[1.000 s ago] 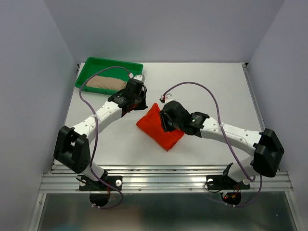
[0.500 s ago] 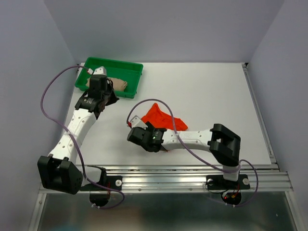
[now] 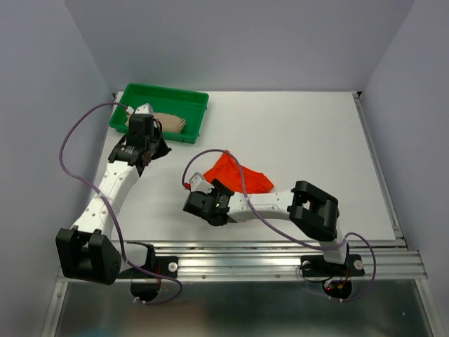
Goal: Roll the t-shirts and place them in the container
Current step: Roll the T-shirt to the center of the board.
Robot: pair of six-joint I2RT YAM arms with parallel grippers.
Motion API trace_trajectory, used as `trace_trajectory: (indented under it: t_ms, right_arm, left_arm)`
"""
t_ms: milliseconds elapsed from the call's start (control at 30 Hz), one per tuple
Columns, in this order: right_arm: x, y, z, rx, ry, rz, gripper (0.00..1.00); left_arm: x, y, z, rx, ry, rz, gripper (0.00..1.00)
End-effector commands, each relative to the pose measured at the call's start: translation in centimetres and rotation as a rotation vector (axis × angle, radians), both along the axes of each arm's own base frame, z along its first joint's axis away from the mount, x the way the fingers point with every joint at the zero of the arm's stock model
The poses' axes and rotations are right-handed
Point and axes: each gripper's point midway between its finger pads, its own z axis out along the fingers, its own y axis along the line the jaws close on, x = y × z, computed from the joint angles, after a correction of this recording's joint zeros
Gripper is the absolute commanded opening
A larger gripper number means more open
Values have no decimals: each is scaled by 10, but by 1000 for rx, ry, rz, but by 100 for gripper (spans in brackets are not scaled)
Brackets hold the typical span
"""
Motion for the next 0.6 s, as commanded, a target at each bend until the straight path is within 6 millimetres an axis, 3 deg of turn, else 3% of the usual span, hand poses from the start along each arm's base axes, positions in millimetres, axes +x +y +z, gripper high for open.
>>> trace_trajectory:
  t_ms: [0, 200, 567]
  right_arm:
    - [8, 7, 18, 11, -87, -14, 65]
    - [6, 6, 3, -3, -67, -5, 63]
    - [-3, -3, -53, -25, -15, 11, 59]
  left_arm:
    - [1, 0, 3, 1, -21, -16, 0]
    - [2, -1, -2, -3, -11, -20, 0]
    - [2, 0, -4, -6, -8, -14, 0]
